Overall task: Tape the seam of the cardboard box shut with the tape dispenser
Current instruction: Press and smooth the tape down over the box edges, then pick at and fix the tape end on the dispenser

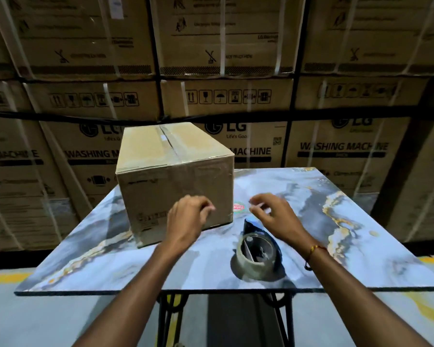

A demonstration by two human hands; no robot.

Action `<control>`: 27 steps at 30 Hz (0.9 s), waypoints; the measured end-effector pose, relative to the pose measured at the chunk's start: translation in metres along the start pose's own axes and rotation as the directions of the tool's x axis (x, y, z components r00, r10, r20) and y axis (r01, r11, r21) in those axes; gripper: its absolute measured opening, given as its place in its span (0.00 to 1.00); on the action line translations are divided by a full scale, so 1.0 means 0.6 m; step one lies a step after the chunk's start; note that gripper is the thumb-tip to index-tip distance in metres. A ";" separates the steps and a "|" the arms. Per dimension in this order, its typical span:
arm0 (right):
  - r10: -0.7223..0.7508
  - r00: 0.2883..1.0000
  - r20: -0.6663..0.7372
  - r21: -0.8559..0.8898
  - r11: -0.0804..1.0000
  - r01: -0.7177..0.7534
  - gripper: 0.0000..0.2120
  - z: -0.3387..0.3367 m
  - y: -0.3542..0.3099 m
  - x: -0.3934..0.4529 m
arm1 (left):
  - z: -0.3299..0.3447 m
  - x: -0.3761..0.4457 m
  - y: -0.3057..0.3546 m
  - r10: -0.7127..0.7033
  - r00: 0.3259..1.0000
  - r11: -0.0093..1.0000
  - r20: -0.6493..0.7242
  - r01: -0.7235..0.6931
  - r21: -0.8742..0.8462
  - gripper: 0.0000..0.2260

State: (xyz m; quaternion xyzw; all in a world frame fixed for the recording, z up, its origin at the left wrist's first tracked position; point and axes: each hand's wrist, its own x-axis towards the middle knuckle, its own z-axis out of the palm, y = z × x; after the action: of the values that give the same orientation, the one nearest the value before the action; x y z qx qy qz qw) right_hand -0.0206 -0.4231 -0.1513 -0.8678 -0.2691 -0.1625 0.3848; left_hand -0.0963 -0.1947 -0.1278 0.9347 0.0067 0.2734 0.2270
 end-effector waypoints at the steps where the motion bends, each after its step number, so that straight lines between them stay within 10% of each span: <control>1: 0.052 0.999 0.006 -0.022 0.998 -0.052 0.04 -0.005 0.012 -0.024 | 0.021 -0.022 -0.002 -0.067 0.997 0.998 0.039 0.067 0.001 0.04; 5: 0.265 0.964 0.004 -0.057 0.963 -0.264 0.06 -0.016 0.034 -0.094 | 0.082 -0.093 0.012 -0.310 0.936 0.933 0.165 0.333 -0.134 0.07; 17: 0.556 0.831 -0.020 0.206 0.816 -0.541 0.06 0.020 0.023 -0.131 | 0.121 -0.112 0.040 -0.385 0.909 0.882 0.162 0.414 -0.226 0.09; 27: 0.469 0.883 0.019 0.241 0.855 -0.460 0.08 0.026 0.029 -0.161 | 0.094 -0.109 0.101 -0.370 0.927 0.906 0.059 0.374 -0.200 0.25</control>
State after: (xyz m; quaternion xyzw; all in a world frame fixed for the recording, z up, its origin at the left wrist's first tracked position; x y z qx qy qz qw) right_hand -0.0868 -0.4543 -0.2187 -0.8508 -0.0615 -0.0489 0.5195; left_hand -0.1296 -0.2814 -0.1771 0.8901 0.1537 0.2151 0.3714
